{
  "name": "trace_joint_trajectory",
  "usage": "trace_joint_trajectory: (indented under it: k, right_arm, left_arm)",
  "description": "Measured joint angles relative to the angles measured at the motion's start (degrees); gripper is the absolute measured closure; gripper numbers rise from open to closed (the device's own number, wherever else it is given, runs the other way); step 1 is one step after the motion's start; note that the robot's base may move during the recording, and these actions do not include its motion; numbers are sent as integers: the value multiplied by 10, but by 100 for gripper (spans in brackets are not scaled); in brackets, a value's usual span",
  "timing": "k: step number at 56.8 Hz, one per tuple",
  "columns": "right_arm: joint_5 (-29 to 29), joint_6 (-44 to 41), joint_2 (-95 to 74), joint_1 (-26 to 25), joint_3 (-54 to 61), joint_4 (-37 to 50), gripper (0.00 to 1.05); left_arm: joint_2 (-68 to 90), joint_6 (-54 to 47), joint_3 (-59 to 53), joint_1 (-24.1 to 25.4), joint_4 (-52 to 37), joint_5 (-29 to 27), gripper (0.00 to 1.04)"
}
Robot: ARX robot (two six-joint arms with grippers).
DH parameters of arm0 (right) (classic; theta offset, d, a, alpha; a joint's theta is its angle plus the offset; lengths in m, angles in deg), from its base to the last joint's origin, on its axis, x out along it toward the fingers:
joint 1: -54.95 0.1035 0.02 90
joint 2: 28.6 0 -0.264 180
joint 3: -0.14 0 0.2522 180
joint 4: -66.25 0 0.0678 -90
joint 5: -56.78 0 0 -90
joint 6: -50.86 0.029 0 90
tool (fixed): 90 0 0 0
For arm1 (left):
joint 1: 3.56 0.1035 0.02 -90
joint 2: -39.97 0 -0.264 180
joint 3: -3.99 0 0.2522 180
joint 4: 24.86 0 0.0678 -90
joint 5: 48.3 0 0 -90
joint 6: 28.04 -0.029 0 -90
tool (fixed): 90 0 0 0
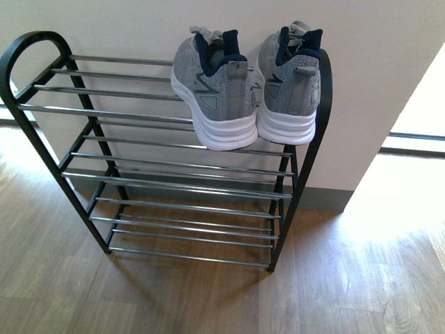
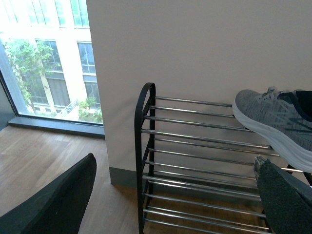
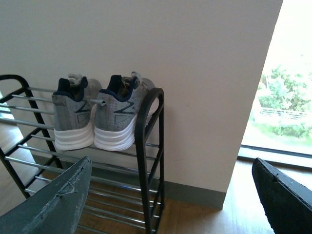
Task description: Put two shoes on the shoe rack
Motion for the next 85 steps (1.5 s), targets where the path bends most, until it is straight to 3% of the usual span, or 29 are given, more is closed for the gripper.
trace_joint_trajectory:
  k: [85]
  right_arm:
    - [0,0,1,0,0,0,9]
  left_arm:
    - [0,0,0,0,0,0,9]
